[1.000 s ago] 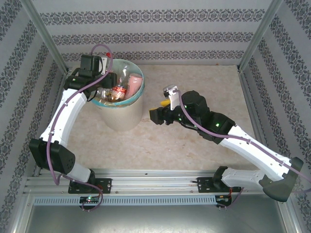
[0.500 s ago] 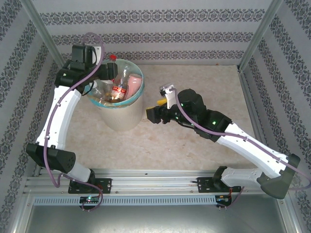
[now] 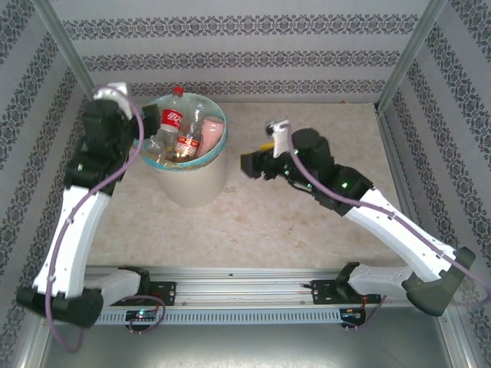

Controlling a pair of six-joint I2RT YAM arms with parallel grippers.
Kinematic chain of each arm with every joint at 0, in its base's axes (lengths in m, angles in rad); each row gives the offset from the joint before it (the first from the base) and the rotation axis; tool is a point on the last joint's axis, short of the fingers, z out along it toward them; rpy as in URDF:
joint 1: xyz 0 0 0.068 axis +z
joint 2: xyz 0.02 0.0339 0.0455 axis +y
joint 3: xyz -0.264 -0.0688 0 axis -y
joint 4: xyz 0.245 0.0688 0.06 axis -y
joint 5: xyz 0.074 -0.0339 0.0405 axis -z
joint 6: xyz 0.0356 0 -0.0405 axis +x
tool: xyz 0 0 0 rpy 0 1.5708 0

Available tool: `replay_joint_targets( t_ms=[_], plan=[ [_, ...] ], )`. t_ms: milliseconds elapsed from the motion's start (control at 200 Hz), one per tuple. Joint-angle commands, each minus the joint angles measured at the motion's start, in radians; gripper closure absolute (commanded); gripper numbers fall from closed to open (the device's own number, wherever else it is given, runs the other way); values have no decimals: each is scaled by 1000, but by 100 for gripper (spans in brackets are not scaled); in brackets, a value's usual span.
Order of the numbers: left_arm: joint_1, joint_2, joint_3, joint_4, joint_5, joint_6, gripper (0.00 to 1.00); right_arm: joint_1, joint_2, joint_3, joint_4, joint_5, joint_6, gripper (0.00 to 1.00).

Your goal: Put the plastic bottles in the bin

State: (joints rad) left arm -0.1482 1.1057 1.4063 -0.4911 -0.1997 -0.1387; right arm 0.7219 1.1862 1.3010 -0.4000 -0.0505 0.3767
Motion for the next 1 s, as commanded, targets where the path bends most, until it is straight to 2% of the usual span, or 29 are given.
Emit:
replay_joint_targets(
  t_ms=[0, 130, 245, 365, 525, 739, 809, 934, 994],
  plan=[
    [18, -78, -131, 240, -295, 33, 14, -161, -21, 27, -22, 14, 29, 27],
    [104, -86, -164, 242, -346, 32, 14, -404, -15, 17, -55, 32, -11, 24],
    [239, -25, -190, 201, -295, -46, 14, -614, 3, -85, 5, 63, -9, 22],
    [318, -4, -316, 258, -257, -123, 14, -749, 40, -199, 82, 118, -14, 20],
    [338, 5, -506, 361, -271, -166, 14, -788, 64, -388, 255, 273, -133, 15],
    [338, -8, -763, 536, -291, -196, 13, -803, 22, -725, 628, 283, -256, 13],
    [338, -7, -859, 652, -234, -197, 12, -803, 11, -827, 782, 243, -250, 13],
    [338, 61, -1055, 1027, -66, -179, 11, -802, 67, -988, 1095, 156, -260, 12],
    [338, 145, -1113, 1204, 14, -160, 11, -800, 56, -982, 1084, 106, -286, 9]
  ],
)
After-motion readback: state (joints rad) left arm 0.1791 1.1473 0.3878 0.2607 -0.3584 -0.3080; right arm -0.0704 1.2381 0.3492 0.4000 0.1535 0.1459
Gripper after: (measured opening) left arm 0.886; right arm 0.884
